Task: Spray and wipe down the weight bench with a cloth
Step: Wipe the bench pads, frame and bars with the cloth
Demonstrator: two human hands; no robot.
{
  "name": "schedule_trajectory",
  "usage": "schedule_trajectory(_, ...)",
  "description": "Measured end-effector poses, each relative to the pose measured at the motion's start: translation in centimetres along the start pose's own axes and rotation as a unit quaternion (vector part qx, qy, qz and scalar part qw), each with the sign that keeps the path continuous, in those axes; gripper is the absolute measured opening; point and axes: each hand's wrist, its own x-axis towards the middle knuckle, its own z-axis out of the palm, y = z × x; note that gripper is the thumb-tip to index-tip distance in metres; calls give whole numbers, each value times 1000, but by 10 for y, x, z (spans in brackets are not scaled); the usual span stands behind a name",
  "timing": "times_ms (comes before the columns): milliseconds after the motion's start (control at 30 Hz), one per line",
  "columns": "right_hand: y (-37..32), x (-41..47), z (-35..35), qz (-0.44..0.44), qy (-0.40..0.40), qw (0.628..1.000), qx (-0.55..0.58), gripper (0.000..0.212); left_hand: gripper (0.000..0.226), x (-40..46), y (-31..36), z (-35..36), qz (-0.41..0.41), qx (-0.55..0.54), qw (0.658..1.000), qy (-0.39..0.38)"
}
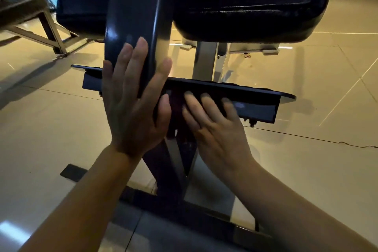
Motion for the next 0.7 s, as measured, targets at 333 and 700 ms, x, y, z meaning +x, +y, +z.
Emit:
schedule_trajectory(333, 65, -75, -33, 68, -66, 995, 6, 62, 45, -5, -1, 7, -3, -15, 999, 29)
schedule_trajectory(700, -12, -6, -5, 49, -64, 993, 92, 56, 47, -9, -3, 5, 11, -13, 1000, 20)
